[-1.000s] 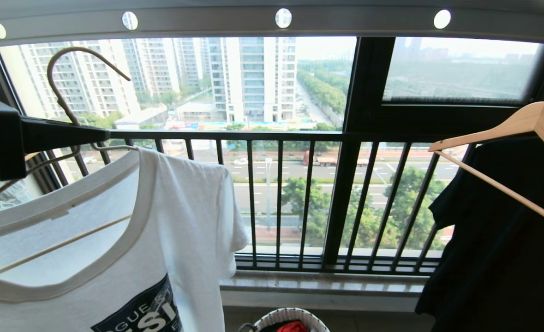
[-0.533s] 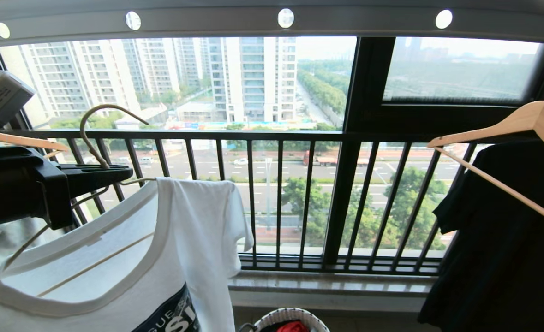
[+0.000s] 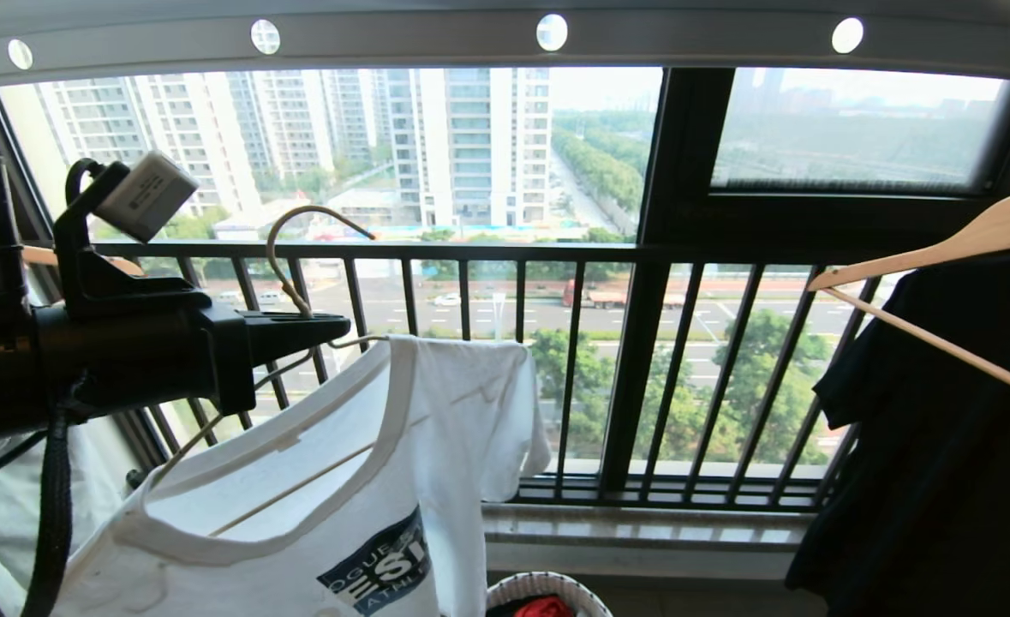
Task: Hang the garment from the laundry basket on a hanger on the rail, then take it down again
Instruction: Take the clothes off the clothes rack
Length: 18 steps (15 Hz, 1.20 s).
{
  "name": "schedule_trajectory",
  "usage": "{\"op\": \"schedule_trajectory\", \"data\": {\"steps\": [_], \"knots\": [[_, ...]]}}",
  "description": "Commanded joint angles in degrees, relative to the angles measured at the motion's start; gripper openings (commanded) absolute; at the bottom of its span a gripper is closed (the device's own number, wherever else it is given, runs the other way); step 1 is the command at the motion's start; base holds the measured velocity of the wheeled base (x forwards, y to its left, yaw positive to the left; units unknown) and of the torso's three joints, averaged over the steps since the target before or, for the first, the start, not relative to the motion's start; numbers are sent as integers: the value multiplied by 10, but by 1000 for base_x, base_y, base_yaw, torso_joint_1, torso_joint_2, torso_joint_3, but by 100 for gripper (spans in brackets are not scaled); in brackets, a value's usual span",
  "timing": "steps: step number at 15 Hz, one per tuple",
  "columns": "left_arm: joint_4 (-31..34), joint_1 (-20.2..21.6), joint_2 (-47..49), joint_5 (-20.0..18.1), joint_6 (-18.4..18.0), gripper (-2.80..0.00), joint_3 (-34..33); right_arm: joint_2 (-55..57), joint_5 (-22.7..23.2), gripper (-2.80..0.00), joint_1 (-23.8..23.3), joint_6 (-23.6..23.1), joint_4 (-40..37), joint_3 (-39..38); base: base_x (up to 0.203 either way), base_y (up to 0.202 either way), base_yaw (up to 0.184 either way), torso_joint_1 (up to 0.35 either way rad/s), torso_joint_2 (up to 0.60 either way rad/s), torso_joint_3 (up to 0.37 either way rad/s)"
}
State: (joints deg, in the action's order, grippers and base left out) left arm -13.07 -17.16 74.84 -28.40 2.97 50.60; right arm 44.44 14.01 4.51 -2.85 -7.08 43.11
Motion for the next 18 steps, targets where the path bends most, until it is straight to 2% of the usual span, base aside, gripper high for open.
{"op": "schedule_trajectory", "data": {"steps": [1,3,4,8,11,13,14,17,18], "knots": [[-15,-29,46,0,8,-280,1,159,9,-280,33,7,20,55,0,0,0,0,0,0],[-72,-31,75,2,11,-280,-14,220,12,-280,94,12,69,68,0,0,0,0,0,0],[-95,-32,90,2,11,-280,-18,245,13,-280,109,11,97,74,0,0,0,0,0,0],[-204,-48,171,18,18,-280,-24,332,25,-280,118,9,148,86,0,0,0,0,0,0],[-312,-76,258,74,19,-280,-30,384,36,-280,122,-1,185,98,0,0,0,0,0,0],[-410,-113,306,132,28,-280,-33,435,36,-280,134,-2,198,119,0,0,0,0,0,0],[-439,-130,319,163,35,-280,-36,460,33,-280,147,-1,204,135,0,0,0,0,0,0],[-445,-150,324,178,65,-280,-30,515,10,-280,188,3,211,164,0,0,0,0,0,0],[-445,-161,321,187,82,-280,-29,537,-15,0,206,9,226,168,0,0,0,0,0,0]]}}
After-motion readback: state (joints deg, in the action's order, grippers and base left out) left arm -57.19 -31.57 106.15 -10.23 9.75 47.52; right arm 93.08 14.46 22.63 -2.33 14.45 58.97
